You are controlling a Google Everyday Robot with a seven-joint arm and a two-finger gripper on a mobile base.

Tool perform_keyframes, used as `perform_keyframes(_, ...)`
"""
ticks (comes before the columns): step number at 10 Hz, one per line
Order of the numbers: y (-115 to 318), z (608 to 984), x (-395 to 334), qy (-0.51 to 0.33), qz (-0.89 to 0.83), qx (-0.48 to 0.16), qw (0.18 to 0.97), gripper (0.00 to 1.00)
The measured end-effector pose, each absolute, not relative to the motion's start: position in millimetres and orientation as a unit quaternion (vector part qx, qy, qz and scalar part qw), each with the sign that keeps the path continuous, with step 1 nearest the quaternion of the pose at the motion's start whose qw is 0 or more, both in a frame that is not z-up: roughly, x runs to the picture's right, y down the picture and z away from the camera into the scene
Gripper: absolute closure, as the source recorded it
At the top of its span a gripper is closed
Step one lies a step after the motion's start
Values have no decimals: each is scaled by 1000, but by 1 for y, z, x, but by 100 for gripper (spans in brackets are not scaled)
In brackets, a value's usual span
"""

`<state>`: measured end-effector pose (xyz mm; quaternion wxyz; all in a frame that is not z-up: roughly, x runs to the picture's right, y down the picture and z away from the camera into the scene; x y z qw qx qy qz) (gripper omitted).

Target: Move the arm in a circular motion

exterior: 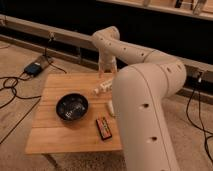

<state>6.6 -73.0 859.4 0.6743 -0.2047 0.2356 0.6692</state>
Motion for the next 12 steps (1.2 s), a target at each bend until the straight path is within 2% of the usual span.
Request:
perform_keyframes(5, -56, 842, -95, 209, 586, -250, 743, 35)
perform_keyframes(9, -8, 791, -149, 173, 530, -283, 781, 35)
perform_keyframes(12, 28, 751, -154, 153, 524, -294, 785, 35)
